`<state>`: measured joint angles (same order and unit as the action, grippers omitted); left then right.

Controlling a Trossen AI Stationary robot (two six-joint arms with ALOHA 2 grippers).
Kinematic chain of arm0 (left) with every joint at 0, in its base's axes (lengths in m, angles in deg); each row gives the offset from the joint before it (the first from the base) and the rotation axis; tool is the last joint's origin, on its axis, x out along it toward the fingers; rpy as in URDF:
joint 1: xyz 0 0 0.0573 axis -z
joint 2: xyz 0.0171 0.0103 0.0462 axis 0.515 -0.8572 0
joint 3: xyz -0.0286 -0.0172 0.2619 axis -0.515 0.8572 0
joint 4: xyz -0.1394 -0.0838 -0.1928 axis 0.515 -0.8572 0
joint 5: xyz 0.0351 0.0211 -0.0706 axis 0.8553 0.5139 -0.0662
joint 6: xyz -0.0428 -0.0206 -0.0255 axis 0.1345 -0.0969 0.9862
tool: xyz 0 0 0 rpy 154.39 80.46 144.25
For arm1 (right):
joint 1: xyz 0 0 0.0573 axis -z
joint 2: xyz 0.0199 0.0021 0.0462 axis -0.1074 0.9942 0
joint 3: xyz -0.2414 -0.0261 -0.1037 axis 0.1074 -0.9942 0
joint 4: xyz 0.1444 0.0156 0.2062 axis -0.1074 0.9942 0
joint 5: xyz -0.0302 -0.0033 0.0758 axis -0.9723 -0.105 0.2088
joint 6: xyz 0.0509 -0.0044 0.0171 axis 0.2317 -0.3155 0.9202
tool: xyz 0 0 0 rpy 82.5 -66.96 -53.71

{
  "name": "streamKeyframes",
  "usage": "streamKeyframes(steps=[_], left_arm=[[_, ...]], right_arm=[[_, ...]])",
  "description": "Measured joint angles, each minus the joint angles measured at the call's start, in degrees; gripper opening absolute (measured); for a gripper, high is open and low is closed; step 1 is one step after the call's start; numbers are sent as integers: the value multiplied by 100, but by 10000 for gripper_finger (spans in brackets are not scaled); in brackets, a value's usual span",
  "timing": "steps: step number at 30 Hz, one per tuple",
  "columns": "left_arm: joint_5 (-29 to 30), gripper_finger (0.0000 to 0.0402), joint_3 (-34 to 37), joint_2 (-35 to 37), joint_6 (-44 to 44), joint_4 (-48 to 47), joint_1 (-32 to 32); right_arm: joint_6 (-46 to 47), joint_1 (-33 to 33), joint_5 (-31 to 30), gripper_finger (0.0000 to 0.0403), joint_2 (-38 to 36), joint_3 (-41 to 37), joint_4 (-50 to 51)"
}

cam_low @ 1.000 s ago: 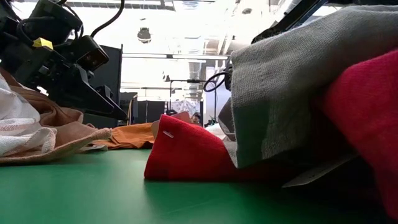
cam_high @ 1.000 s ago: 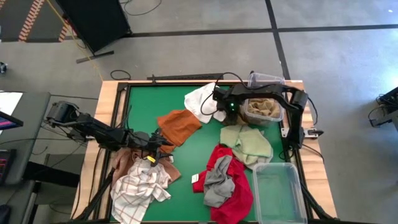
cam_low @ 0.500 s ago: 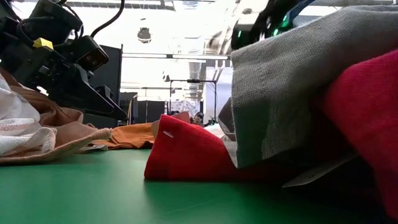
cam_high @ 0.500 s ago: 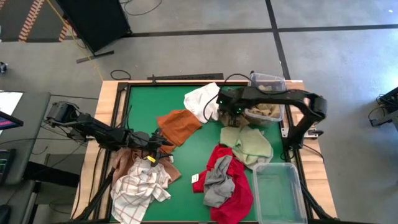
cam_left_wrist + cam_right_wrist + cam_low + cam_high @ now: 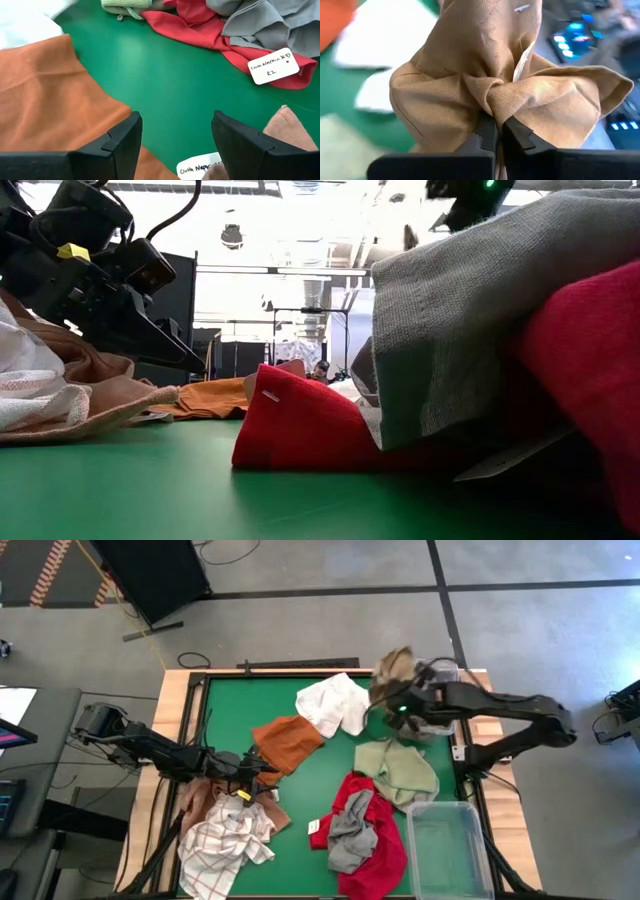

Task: Sort towels by color in basket
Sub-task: Put the light brown towel into the top transparent bin

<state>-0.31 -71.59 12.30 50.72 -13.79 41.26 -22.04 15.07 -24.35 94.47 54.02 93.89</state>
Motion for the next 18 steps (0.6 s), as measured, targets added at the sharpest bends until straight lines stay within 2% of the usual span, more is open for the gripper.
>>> streamKeyframes(steps=[4, 7, 12, 18], left_arm=[[0, 229, 0, 0, 46, 0, 0], [0, 229, 0, 0, 48, 0, 0], [4, 229, 0, 0, 42, 0, 0], [154, 229, 0, 0, 7, 11, 0]], right_arm=[[505, 73, -546, 30, -408, 5, 148], [845, 218, -601, 30, -558, 9, 415], [1440, 618, -176, 30, -477, 9, 1143], [1835, 1075, 315, 30, 32, 9, 1752]])
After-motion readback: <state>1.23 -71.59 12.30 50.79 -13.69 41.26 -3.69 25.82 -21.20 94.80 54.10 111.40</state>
